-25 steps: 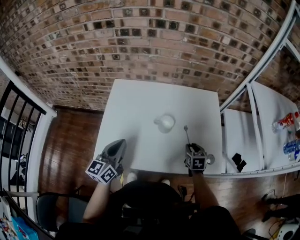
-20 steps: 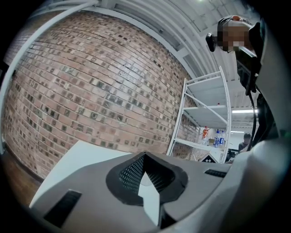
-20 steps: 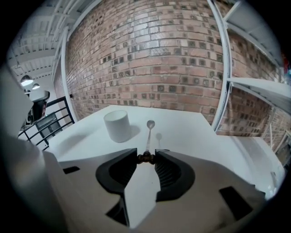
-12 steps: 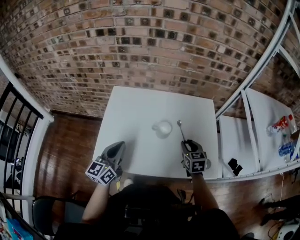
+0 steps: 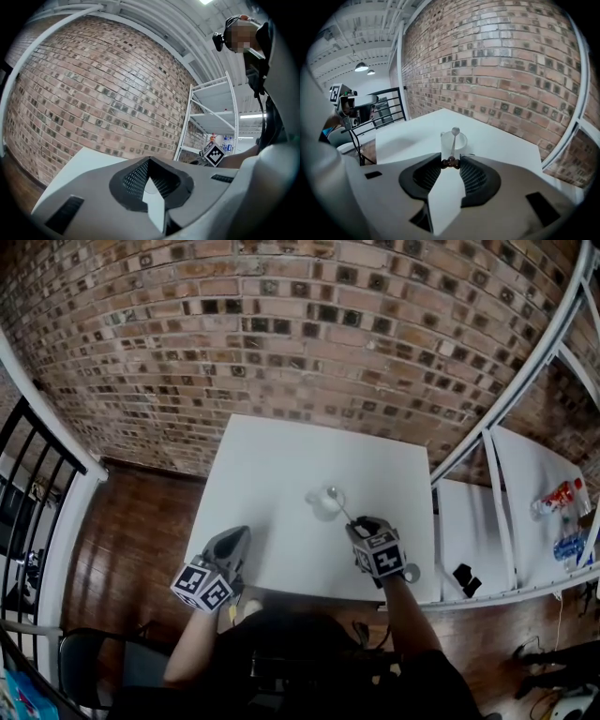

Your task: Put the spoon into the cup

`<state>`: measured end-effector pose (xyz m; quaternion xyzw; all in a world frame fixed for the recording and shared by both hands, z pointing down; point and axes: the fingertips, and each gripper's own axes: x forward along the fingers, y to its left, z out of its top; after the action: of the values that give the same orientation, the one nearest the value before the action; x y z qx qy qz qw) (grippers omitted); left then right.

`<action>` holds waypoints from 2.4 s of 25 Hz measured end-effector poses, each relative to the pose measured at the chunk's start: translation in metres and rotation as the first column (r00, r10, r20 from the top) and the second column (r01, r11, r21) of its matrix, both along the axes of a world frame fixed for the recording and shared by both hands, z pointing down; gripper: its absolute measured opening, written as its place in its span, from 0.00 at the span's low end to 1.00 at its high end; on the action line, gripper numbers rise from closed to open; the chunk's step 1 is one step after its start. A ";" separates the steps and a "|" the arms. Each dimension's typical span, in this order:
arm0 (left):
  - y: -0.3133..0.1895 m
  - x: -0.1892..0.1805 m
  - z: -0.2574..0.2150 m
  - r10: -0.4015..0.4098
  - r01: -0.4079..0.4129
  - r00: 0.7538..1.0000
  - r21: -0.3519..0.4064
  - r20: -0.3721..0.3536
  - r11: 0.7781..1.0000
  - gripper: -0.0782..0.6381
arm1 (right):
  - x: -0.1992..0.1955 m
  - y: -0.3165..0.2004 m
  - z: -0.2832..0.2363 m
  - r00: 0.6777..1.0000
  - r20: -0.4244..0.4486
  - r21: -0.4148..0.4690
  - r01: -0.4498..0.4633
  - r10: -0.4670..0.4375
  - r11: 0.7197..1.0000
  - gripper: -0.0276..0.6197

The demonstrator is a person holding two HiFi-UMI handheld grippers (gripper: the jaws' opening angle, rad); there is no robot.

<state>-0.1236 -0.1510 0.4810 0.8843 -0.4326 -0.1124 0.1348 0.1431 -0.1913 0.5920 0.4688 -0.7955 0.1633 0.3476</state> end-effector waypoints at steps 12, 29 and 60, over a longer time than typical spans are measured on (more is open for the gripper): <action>0.005 -0.018 -0.001 -0.047 0.047 0.999 0.004 -0.003 0.999 0.12 | -0.009 -0.022 -0.001 0.975 -0.143 -0.168 0.143 -0.168 0.975 0.24; 0.014 -0.034 -0.003 -0.092 0.092 0.996 0.006 -0.002 0.996 0.12 | -0.023 -0.047 0.021 0.919 -0.273 -0.338 0.185 -0.285 0.923 0.24; -0.003 0.007 -0.002 0.033 -0.033 0.999 -0.003 0.031 0.999 0.12 | 0.086 0.033 -0.070 0.917 0.354 0.333 -0.306 0.182 0.892 0.05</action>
<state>-0.1170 -0.1545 0.4794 0.8928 -0.4202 -0.0960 0.1312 0.2289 -0.1583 0.5217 0.5928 -0.7906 0.1204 0.0953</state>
